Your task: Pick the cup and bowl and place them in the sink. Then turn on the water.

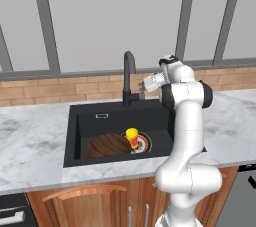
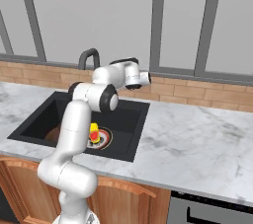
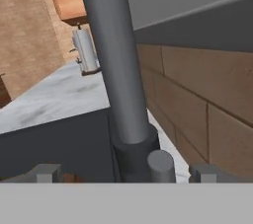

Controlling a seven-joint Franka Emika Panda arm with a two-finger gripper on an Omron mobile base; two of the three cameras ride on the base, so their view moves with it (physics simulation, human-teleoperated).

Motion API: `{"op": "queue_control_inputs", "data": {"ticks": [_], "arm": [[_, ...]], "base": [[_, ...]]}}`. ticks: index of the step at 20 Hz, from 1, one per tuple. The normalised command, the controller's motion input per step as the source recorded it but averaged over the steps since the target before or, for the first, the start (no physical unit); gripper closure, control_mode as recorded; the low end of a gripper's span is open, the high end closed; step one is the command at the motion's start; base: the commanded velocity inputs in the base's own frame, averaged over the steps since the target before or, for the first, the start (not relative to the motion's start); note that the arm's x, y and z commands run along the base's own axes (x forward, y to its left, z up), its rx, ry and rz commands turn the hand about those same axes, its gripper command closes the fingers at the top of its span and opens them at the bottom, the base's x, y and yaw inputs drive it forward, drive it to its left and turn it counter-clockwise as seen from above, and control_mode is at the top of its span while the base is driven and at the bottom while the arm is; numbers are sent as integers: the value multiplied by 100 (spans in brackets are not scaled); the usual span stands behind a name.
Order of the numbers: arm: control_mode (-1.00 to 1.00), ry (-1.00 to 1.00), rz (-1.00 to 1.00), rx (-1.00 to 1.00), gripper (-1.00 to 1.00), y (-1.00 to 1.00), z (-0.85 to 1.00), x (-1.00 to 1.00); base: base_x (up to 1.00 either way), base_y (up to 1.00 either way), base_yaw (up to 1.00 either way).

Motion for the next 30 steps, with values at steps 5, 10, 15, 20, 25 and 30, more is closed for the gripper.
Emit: {"op": "queue_control_inputs", "data": {"ticks": [5, 10, 15, 20, 25, 30], "arm": [[-100, 2, 3, 2, 100, 44, -9, 13], [-100, 3, 1, 1, 100, 27, -2, 18], [-100, 0, -2, 7, 100, 17, 0, 14], [-100, 3, -15, 10, 100, 4, 0, 22], [-100, 11, -27, 3, 100, -3, 0, 27], [-100, 13, -32, 0, 100, -16, -5, 31]], "base": [[0, 0, 0], [0, 0, 0], [0, 0, 0], [0, 0, 0], [0, 0, 0], [0, 0, 0]]}}
